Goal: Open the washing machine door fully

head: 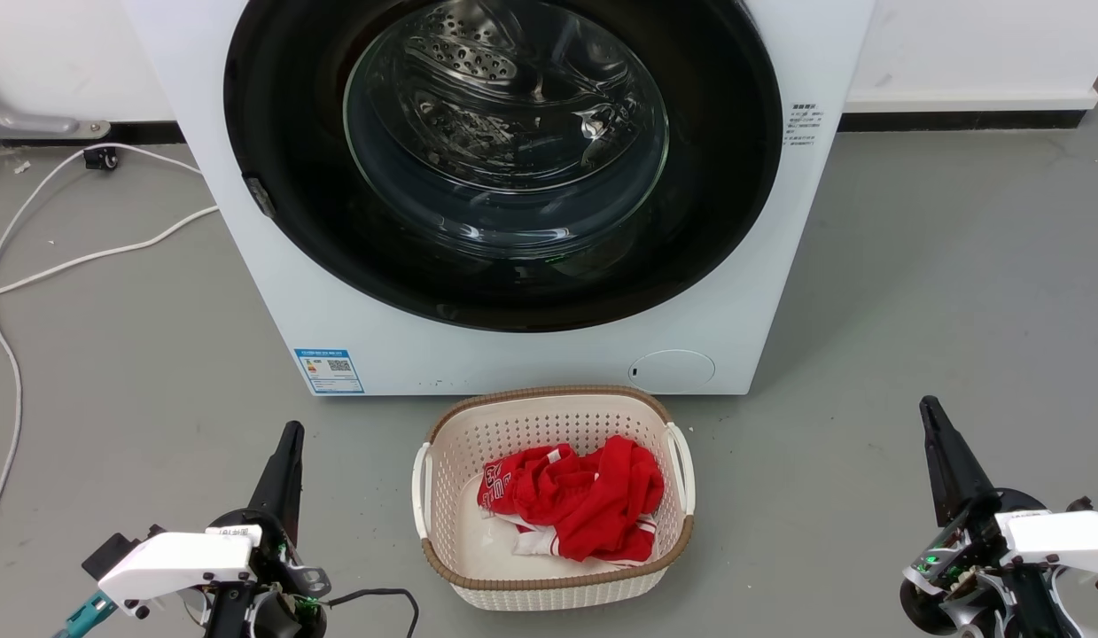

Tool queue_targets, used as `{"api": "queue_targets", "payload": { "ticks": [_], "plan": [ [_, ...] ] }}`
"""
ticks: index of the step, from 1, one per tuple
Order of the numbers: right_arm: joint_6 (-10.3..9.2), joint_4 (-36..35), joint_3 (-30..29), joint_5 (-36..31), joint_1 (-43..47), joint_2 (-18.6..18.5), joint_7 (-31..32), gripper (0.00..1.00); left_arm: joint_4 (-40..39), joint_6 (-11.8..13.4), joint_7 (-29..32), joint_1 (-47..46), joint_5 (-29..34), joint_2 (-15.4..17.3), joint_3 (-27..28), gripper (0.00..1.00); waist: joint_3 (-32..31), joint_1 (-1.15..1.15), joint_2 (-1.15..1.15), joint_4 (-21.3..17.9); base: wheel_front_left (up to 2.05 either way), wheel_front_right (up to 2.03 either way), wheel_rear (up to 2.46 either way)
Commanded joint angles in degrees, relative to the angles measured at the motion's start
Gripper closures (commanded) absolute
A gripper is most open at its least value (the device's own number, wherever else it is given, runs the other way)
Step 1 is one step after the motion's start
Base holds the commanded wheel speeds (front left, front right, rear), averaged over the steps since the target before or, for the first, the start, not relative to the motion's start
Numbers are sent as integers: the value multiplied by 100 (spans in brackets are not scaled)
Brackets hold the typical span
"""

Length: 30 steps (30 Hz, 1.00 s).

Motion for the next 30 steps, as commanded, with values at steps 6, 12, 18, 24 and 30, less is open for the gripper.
{"api": "queue_targets", "payload": {
  "ticks": [6,12,18,24,30],
  "plan": [
    [0,5,-10,-8,1,8,5,0,5,1,1,0,5,-6,5,0,0,0,0,0,0,0,0],
    [1,-77,45,12,67,19,-119,0,-61,0,-122,6,-25,-17,-122,0,3,0,0,-4,0,0,0],
    [1,-270,117,-162,126,25,-298,0,-259,-1,-305,-8,99,-20,-233,0,7,0,0,-12,0,0,0],
    [1,-498,118,-795,172,30,-452,0,-494,-2,-460,-11,516,-23,-245,0,8,0,0,-24,0,0,0],
    [1,-738,155,-1759,223,35,-594,0,-731,-3,-603,-5,1177,-26,-194,0,10,0,0,-36,0,0,0]
  ]
}}
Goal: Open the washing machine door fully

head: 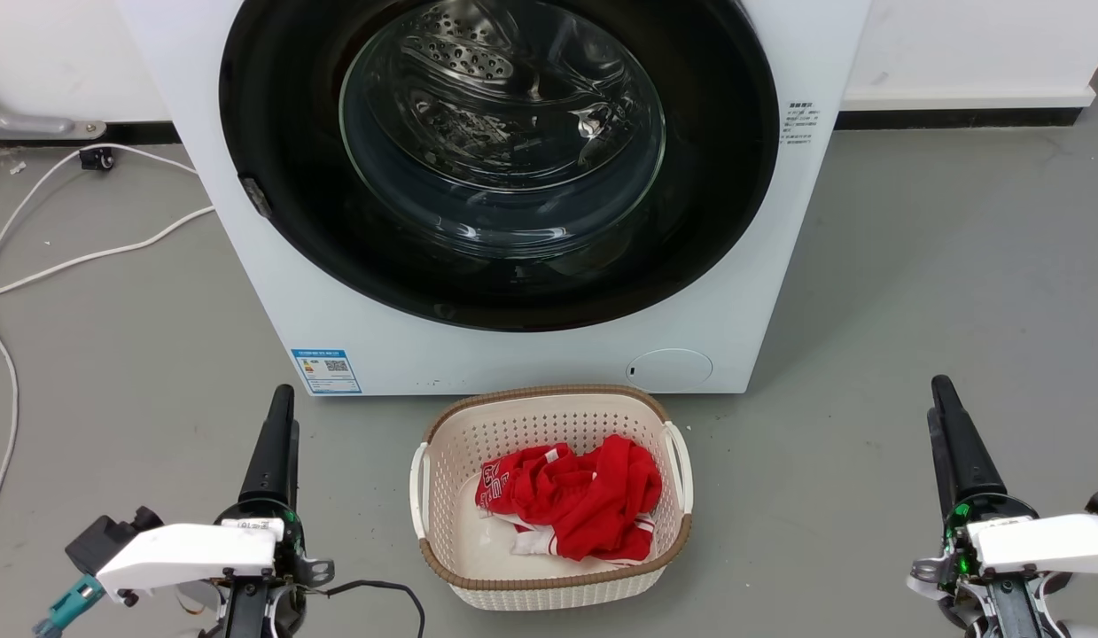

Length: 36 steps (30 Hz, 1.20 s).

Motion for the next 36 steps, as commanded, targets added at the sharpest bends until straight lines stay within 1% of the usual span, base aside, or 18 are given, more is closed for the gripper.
{"api": "queue_targets", "payload": {
  "ticks": [1,4,5,7,16,26,36],
  "plan": [
    [1,-229,27,-477,-22,-7,-80,0,-222,-11,-81,-135,392,25,13,0,0,0,0,-3,0,0,0],
    [1,-337,61,-956,9,-4,-145,0,-324,-12,-149,-121,803,24,52,0,-1,0,0,-6,0,0,0],
    [1,-337,61,-956,9,-4,-145,0,-324,-12,-149,-121,803,24,52,0,-1,0,0,-6,0,0,0],
    [1,-376,88,-1246,39,-2,-189,0,-376,-12,-193,-105,1031,22,65,0,-3,0,0,-6,0,0,0],
    [1,-560,162,-2463,152,5,-374,0,-538,-14,-381,-3,2283,19,-128,0,-6,0,0,-2,0,0,0],
    [1,-676,248,-3759,243,13,-518,0,-649,109,-571,51,3738,16,-331,0,-8,0,0,-5,0,0,0],
    [1,-792,287,-4831,284,21,-565,0,-732,228,-741,105,4769,52,-466,0,2,0,0,-10,0,0,0]
  ]
}}
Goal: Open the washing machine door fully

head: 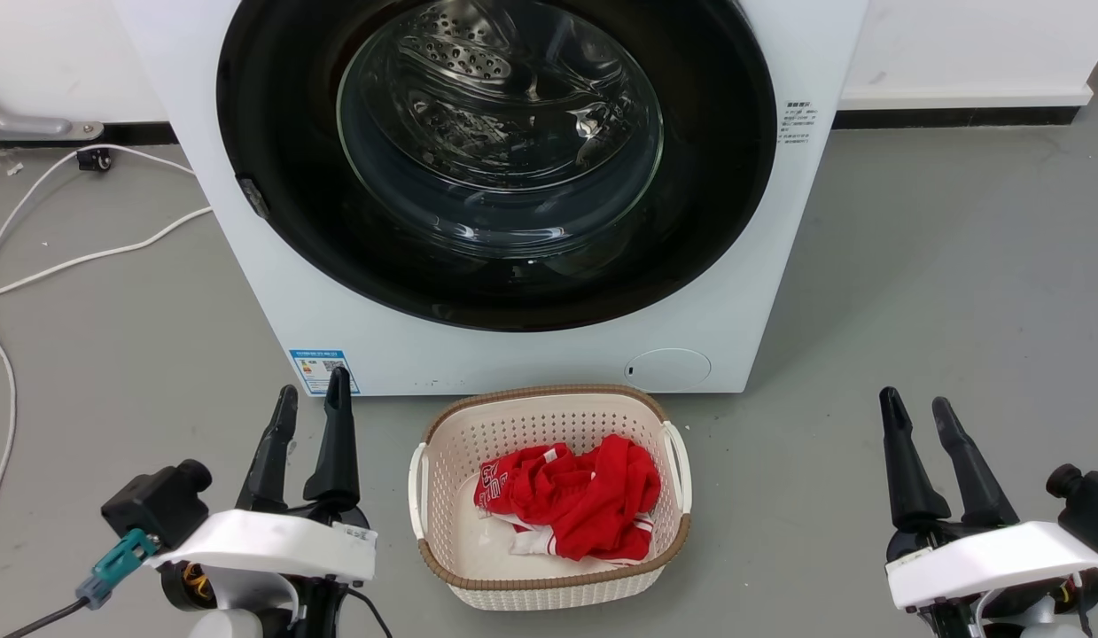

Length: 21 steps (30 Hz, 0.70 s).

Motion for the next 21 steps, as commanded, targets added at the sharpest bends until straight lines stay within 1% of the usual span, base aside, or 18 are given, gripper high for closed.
{"api": "queue_targets", "payload": {
  "ticks": [1,8,21],
  "plan": [
    [1,-123,16,-261,-31,8,-51,0,-99,45,-61,5,238,51,-32,0,1,0,0,0,0,0,0],
    [1,-175,50,-855,19,13,-43,0,-86,156,-173,45,783,124,-161,0,9,0,0,-3,0,0,0],
    [0,-260,108,-1787,98,23,-63,0,-23,350,-359,112,1576,228,-336,0,13,0,0,4,0,0,0]
  ]
}}
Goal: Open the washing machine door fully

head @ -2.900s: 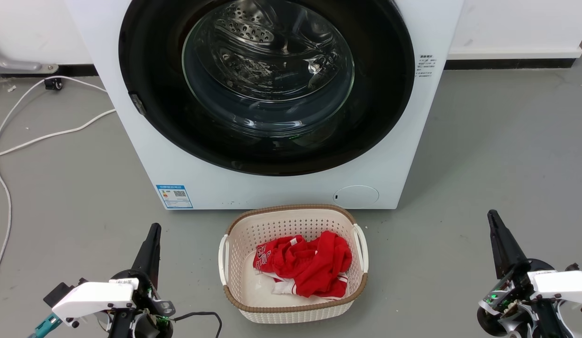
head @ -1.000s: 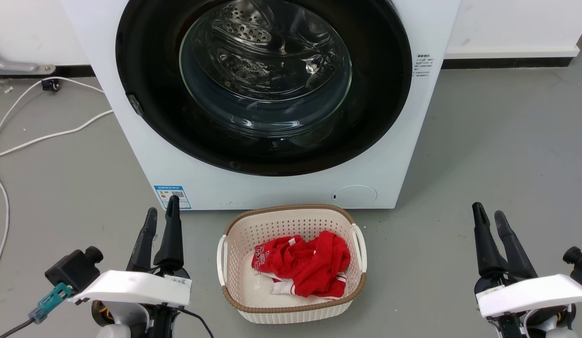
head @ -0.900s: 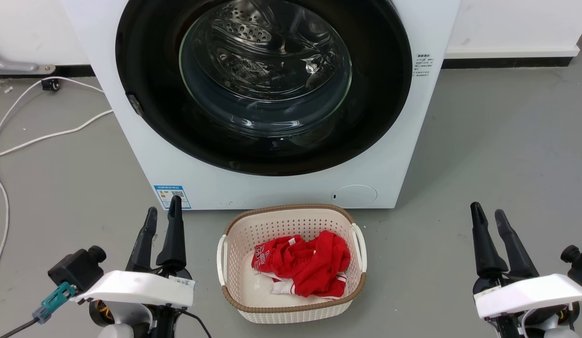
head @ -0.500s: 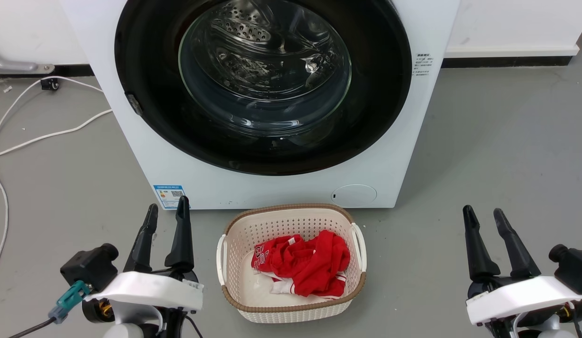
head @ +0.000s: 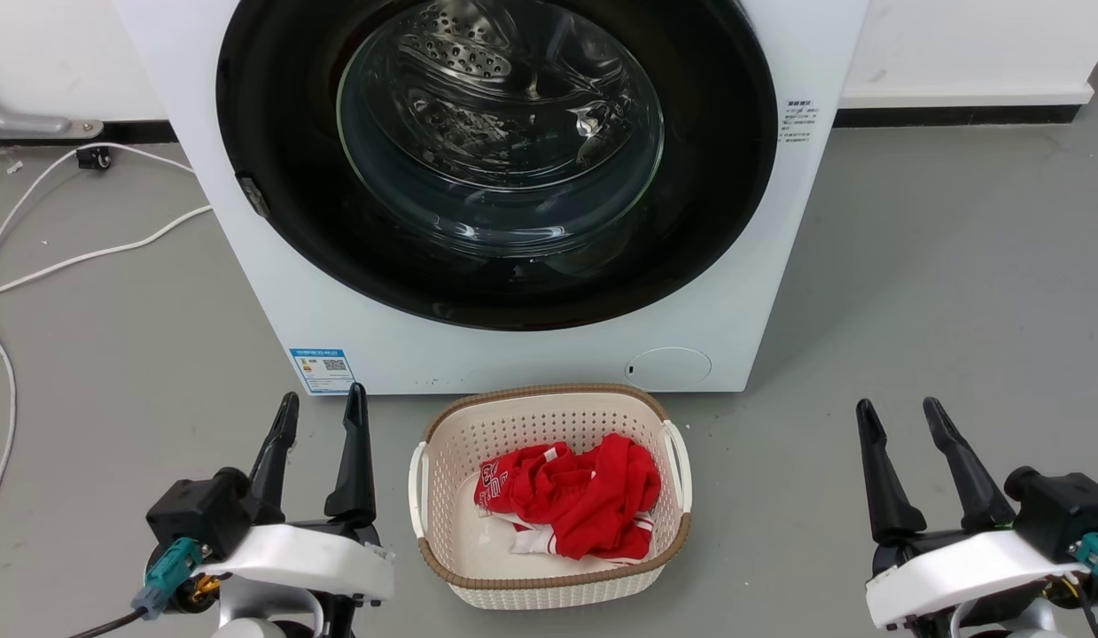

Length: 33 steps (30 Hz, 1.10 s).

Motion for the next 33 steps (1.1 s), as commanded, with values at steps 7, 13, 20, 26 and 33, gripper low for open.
{"api": "queue_targets", "payload": {
  "ticks": [7,13,20,26,33],
  "plan": [
    [0,-39,-27,-527,-2,21,-26,0,-109,163,-136,53,533,90,-112,0,-8,0,0,12,0,0,0],
    [0,7,-36,-800,3,25,-42,0,-164,248,-211,95,826,121,-164,0,-15,0,0,12,0,0,0],
    [0,0,-39,-1066,65,29,-50,0,-218,331,-290,181,1102,117,-185,0,-31,0,0,10,0,0,0],
    [0,-49,-41,-1251,116,32,-50,0,-265,352,-361,226,1314,91,-165,0,-30,0,0,11,0,0,0],
    [0,-98,-32,-1398,146,35,-62,0,-313,371,-438,309,1570,45,-137,0,-35,0,0,7,0,0,0]
  ]
}}
